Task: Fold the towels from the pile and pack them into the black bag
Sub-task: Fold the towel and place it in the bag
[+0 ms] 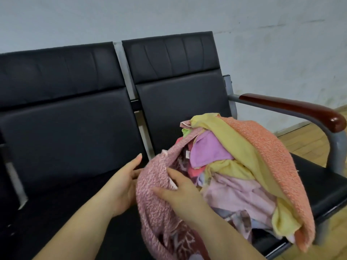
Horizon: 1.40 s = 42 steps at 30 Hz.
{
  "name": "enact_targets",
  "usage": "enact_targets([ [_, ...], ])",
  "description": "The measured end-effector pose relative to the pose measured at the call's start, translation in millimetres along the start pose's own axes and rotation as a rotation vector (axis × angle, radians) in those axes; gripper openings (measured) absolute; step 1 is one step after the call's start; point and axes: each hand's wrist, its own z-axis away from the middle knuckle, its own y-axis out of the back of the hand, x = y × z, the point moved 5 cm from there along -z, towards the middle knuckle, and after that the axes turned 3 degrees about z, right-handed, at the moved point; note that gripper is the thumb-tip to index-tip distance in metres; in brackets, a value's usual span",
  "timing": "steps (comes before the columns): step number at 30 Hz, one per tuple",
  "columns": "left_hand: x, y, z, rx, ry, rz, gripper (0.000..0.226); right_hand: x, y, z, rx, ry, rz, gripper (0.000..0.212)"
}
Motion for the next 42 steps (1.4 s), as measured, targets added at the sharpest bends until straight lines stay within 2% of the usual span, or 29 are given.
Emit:
enact_targets([
  [3,-9,31,4,0.055,0.003,-0.016,0.041,-3,-40,9,-0.197,0.042,0.071,0.045],
  [4,-13,45,5,0.099,-0.013,-0.01,0.037,1,-46,9,-0.188,0.012,0.065,0.04],
  [6,-22,77,7,0.182,-0.054,-0.005,0.028,11,-48,4,-0.053,-0.075,0.044,0.03],
  [8,-33,107,14,0.192,-0.075,-0.057,0.028,22,-45,-3,0.07,-0.091,0.218,0.03],
  [11,-62,153,34,0.207,-0.076,-0.217,0.032,32,-61,-9,0.035,-0.026,0.526,0.029],
  [13,-76,181,54,0.236,-0.121,-0.413,0.042,33,-79,-10,0.007,0.03,0.657,0.028],
  [16,-100,213,75,0.164,-0.12,-0.709,0.041,38,-110,-8,-0.117,0.099,0.833,0.045],
  [19,-123,236,95,0.205,-0.014,-0.861,0.015,50,-143,-3,-0.339,0.137,0.937,0.055],
  [21,-129,246,104,0.244,-0.009,-0.936,0.065,61,-163,4,-0.524,0.1,1.007,0.065],
  [22,-127,247,106,0.258,-0.029,-0.995,0.079,65,-169,7,-0.589,0.089,1.056,0.069],
  [23,-124,248,105,0.268,-0.086,-1.069,0.084,66,-174,10,-0.625,0.094,1.097,0.069],
  [25,-114,243,103,0.293,-0.23,-1.162,0.079,60,-180,13,-0.629,0.112,1.085,0.064],
  [27,-110,227,98,0.209,-0.306,-1.142,0.056,52,-182,15,-0.582,0.107,0.99,0.051],
  [28,-113,221,94,0.157,-0.295,-1.143,0.049,50,-182,15,-0.535,0.108,0.959,0.045],
  [29,-117,216,89,0.121,-0.271,-1.179,0.051,48,-182,15,-0.477,0.116,0.947,0.039],
  [31,-126,216,79,0.113,-0.199,-1.27,0.06,47,-182,13,-0.392,0.109,0.951,0.026],
  [32,-128,220,76,0.141,-0.169,-1.292,0.062,50,-183,13,-0.374,0.082,0.953,0.026],
  [36,-129,235,77,0.251,-0.033,-1.394,0.055,59,-196,19,-0.46,-0.056,0.966,0.04],
  [39,-125,243,85,0.292,0.005,-1.452,0.038,59,-209,31,-0.514,-0.048,0.927,0.027],
  [42,-119,247,85,0.305,-0.086,-1.531,0.028,54,-221,47,-0.588,0.004,0.881,0.024],
])
